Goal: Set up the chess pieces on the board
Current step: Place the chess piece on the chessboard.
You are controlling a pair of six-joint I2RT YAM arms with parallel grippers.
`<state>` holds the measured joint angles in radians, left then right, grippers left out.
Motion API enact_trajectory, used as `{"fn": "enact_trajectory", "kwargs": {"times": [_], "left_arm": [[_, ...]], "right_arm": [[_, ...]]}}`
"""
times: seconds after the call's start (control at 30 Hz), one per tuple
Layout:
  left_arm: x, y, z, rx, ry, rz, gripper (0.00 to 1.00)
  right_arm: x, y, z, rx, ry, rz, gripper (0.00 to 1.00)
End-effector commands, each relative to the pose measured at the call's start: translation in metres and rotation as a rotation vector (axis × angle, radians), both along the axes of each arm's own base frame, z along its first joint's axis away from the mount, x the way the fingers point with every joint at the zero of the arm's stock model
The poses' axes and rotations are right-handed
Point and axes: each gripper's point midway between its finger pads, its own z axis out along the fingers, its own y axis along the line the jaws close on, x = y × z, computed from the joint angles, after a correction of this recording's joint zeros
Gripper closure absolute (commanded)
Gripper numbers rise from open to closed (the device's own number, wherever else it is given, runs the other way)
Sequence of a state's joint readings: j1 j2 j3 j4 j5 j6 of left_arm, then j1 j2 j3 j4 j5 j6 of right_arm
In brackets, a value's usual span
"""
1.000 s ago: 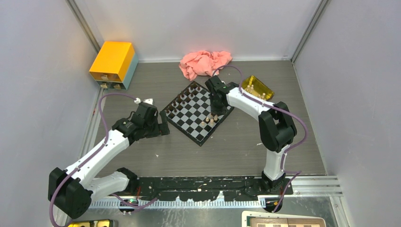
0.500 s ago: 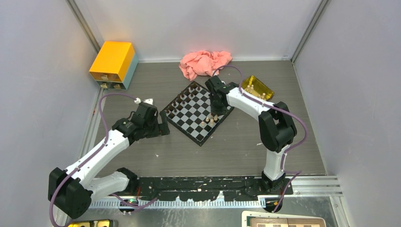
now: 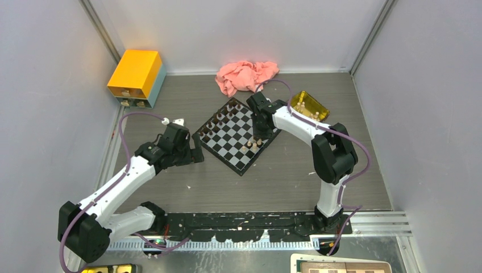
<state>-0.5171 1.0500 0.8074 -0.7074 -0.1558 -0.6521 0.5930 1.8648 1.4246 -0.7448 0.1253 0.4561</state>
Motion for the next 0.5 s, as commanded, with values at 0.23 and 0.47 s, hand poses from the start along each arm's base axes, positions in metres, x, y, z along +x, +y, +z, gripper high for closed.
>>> {"fn": "enact_trajectory", "kwargs": {"times": [0.23, 0.47], "left_arm": [[0.0085, -0.0077, 0.0086, -0.028, -0.035, 0.0, 0.0], [0.0089, -0.0071, 0.0089, -0.024, -0.037, 0.001, 0.0]], "right_arm": [[-0.0022, -0.0016, 0.016, 0.001, -0.029, 0.002, 0.64], [-0.0002, -0.0011, 0.0249, 0.005, -0.041, 0.007, 0.63]]}}
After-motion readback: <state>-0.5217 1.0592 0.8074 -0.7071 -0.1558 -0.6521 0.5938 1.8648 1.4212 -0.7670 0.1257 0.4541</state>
